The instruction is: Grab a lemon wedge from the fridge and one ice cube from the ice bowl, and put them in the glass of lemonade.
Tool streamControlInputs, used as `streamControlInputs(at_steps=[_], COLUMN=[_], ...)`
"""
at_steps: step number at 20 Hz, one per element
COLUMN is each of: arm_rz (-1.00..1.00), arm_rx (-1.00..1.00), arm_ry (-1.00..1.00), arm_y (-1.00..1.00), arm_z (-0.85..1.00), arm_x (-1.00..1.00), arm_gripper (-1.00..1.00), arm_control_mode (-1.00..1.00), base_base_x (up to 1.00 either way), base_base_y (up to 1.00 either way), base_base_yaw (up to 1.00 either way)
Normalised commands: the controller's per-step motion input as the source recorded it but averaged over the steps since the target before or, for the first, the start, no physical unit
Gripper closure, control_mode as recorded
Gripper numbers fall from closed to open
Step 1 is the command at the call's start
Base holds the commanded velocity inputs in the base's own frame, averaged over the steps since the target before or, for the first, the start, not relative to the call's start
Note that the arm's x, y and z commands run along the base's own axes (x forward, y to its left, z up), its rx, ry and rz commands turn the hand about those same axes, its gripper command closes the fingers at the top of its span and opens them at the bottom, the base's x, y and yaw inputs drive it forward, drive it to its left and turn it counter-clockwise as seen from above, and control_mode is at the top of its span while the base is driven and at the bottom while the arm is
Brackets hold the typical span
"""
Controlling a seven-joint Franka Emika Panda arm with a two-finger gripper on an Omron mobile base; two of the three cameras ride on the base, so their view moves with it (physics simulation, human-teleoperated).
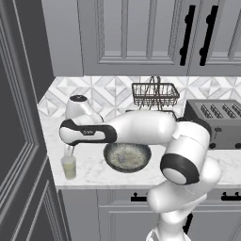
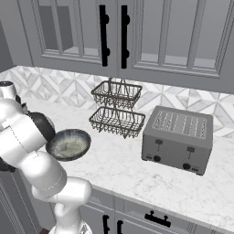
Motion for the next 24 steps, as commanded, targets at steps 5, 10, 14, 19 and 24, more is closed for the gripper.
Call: streamControlInputs(at_steps=[5,10,14,19,24], arm_rz=[0.00,0.00,0.00,0.00,0.00], arm_rx=[0.00,0.00,0.00,0.00,0.00], arm_ry=[-0.02,-0.02,0.00,0.00,0.00], arm_y=[0.15,0.16,0.00,0.00,-0.05], arm_z=[-0.38,-0.06,0.00,-0.07,0.00], arm_x=[0.00,0.00,-0.01,-0.24,-0.21], arm_gripper=[1.00,1.00,1.00,1.00,1.00], arm_control_mode=[-1.00,-1.00,-1.00,-1.00,-1.00], base_base_x=[0.00,0.00,0.00,0.00,0.00], base_base_y=[0.00,0.00,0.00,0.00,0.00], base_base_yaw=[0.00,0.00,0.00,0.00,0.00])
